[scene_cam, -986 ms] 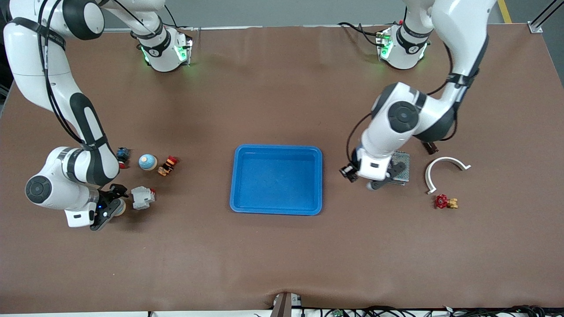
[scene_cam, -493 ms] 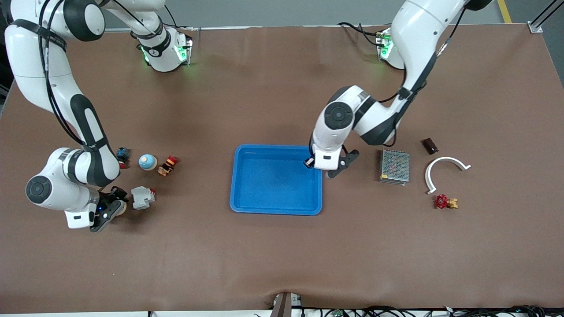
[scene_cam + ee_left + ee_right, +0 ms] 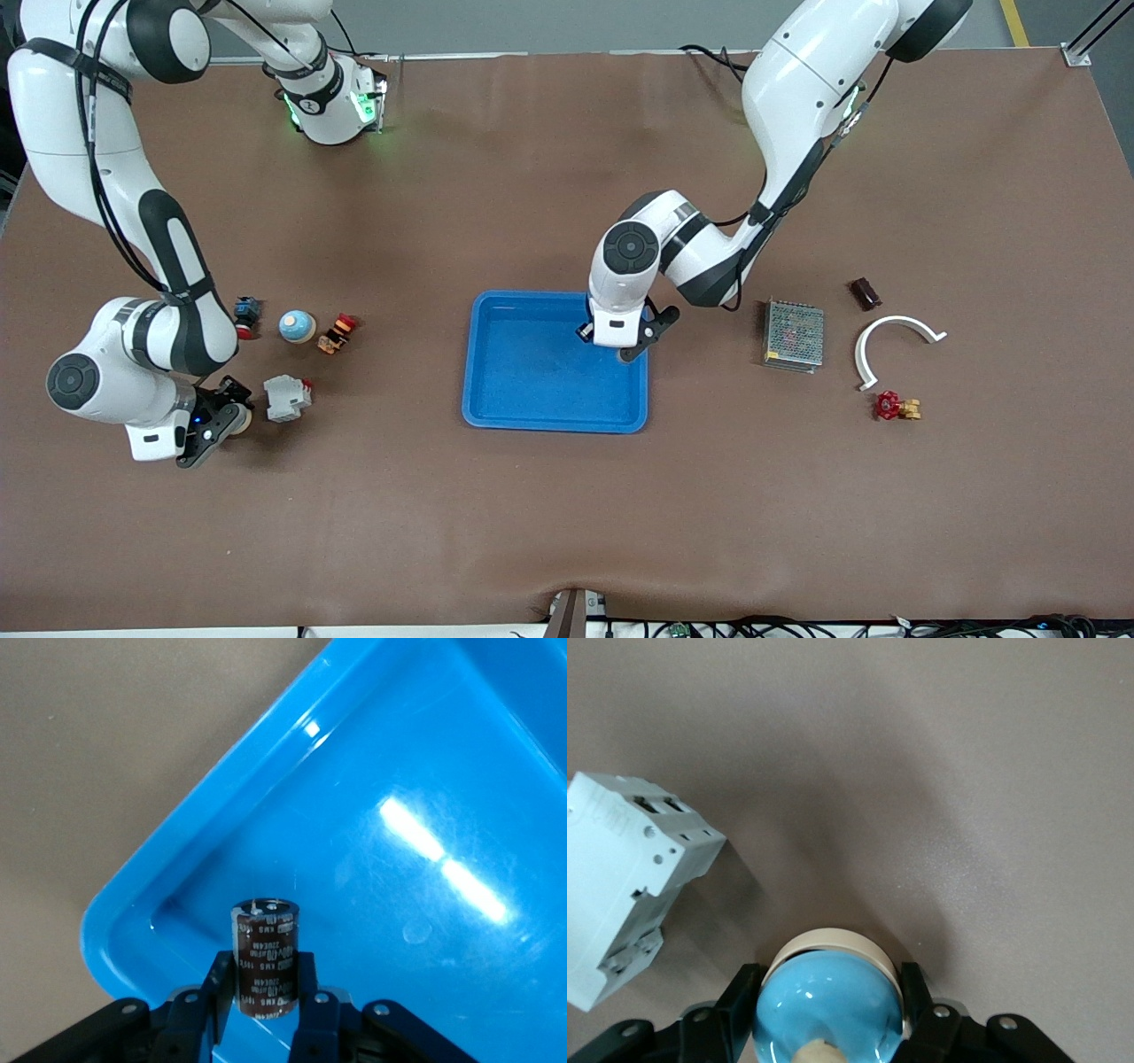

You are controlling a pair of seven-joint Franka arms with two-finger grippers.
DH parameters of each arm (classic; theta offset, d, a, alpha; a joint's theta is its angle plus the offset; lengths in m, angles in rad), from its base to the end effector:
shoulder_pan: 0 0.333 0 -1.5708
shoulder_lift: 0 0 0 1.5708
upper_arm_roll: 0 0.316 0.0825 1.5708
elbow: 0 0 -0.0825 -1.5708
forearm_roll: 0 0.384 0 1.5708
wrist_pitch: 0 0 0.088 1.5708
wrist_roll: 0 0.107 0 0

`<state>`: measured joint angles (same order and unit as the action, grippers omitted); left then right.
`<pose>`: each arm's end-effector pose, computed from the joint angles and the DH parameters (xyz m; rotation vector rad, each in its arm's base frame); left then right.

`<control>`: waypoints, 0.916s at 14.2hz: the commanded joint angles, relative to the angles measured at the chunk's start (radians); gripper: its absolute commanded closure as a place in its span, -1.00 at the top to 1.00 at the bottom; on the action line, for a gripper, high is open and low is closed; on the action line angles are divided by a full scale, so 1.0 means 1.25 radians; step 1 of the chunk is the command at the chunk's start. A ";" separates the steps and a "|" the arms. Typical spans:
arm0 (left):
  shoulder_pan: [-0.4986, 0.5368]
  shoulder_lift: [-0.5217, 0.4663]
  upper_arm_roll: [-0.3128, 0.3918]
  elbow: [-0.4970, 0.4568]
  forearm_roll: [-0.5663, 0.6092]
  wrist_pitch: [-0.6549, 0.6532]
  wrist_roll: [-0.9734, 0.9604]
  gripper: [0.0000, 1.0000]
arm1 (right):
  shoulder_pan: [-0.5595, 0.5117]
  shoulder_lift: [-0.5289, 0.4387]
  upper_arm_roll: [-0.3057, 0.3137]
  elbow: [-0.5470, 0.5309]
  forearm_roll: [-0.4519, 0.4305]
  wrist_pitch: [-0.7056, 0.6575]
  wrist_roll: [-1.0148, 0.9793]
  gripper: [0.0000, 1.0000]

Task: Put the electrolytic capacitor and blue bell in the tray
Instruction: 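Carry the capacitor into the tray with the left gripper, then release the capacitor while the right gripper carries the button to the tray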

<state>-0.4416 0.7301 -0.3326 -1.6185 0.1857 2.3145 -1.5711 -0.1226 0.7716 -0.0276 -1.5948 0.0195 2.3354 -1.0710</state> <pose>0.5175 -0.4598 0.2144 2.8814 1.1367 -0.1112 0.6844 -0.1009 0.1759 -2.8068 -1.3812 0.0442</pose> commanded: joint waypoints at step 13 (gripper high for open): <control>0.022 -0.014 0.035 0.108 0.023 -0.058 -0.034 1.00 | 0.282 -0.133 0.011 0.298 0.026 -0.491 0.804 -0.32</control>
<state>-0.4377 0.7602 -0.2937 -1.5152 0.1916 2.3055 -1.6399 0.1719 0.6352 -0.0027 -1.2032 0.0350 1.7315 -0.2234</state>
